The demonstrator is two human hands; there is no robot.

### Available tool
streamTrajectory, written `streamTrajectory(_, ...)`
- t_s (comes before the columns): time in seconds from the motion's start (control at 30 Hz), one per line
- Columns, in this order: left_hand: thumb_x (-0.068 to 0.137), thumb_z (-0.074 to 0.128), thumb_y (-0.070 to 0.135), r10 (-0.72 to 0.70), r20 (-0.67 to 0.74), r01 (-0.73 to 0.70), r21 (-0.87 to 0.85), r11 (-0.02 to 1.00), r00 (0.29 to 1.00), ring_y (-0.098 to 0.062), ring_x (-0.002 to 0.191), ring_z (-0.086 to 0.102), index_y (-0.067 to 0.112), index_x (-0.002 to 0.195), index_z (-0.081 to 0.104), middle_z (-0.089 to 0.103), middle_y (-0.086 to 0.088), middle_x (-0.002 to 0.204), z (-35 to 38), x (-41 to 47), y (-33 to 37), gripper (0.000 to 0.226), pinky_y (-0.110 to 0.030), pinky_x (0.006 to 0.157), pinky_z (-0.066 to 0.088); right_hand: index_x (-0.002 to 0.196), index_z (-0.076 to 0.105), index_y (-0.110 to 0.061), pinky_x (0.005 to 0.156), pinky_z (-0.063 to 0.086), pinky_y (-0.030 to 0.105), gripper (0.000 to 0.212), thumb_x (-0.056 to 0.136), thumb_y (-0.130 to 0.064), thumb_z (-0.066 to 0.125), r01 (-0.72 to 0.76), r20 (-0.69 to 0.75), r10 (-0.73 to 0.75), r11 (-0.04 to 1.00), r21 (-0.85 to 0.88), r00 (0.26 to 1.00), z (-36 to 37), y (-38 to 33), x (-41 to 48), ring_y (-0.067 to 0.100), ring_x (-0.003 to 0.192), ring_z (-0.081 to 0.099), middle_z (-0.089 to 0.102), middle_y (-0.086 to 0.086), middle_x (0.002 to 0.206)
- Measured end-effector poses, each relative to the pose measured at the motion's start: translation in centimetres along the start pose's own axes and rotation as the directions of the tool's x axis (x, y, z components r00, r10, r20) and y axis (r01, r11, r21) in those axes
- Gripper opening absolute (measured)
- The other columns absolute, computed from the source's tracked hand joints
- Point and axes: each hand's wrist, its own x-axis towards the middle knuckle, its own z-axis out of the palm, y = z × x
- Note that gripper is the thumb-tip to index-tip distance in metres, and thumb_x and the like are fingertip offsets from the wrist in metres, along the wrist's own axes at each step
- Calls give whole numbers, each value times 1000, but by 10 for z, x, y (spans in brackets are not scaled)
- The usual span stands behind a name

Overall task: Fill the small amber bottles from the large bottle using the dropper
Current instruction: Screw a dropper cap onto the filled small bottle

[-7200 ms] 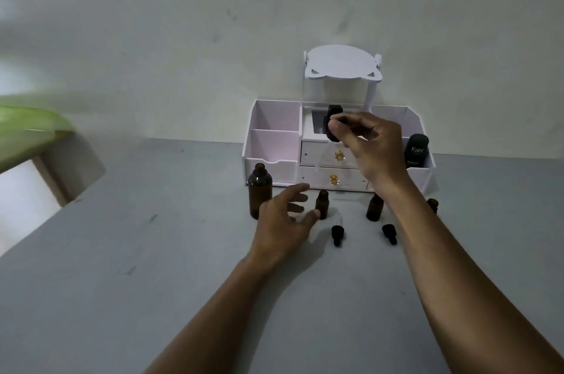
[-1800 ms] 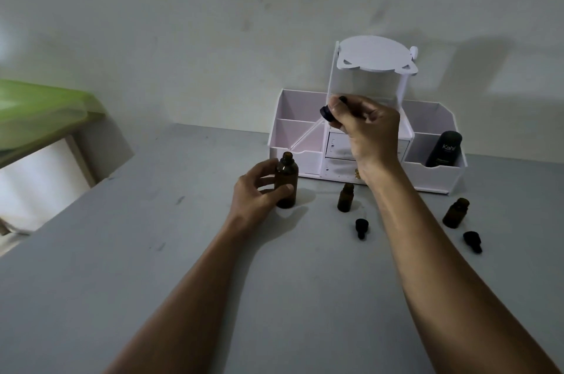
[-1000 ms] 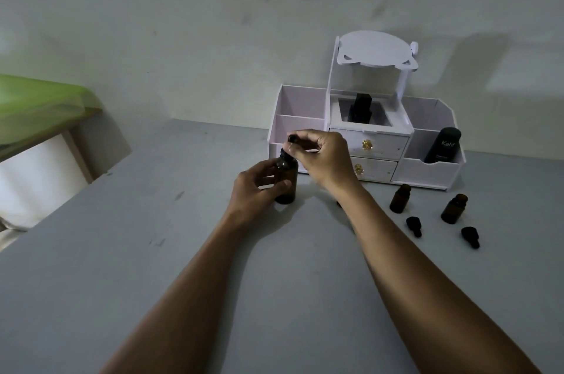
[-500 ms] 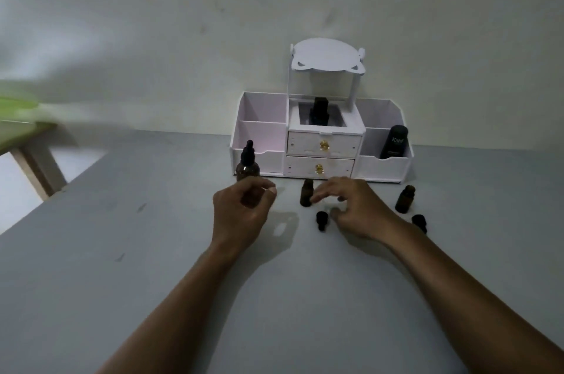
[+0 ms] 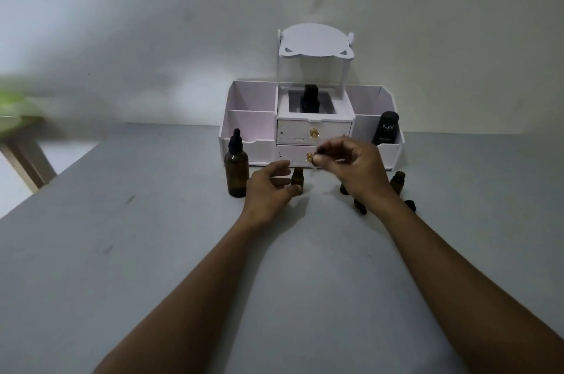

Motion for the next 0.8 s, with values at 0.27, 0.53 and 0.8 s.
streamTrajectory(0.27, 80, 82, 14, 14, 11, -14, 37, 999, 1000, -10, 103, 67, 14, 130, 64, 71, -1, 122, 7, 5, 0, 54, -25, 98, 52, 95, 73, -15, 79, 62, 33, 15, 82, -15, 80, -43, -101, 59, 987, 156, 993, 22, 2, 26, 16, 85, 75, 76, 2, 89)
streamTrajectory(0.53, 86, 76, 11, 68, 3, -67, 98, 993, 998, -5, 99, 67, 15, 127, 68, 73, -1, 119, 7, 7, -5, 41, -19, 95, 48, 99, 74, -18, 73, 51, 7, 16, 83, -20, 79, -44, -37, 40, 994, -103, 998, 37, 15, 20, -1, 82, 67, 71, -9, 89)
streamTrajectory(0.8, 88, 75, 9, 82, 19, -83, 86, 993, 996, -15, 107, 71, 13, 124, 70, 74, -3, 118, 5, 7, -6, 37, -29, 100, 53, 117, 71, -19, 80, 54, 10, 34, 83, -19, 79, -27, -41, 23, 995, -95, 999, 47, 20, 10, 1, 91, 66, 70, -11, 102)
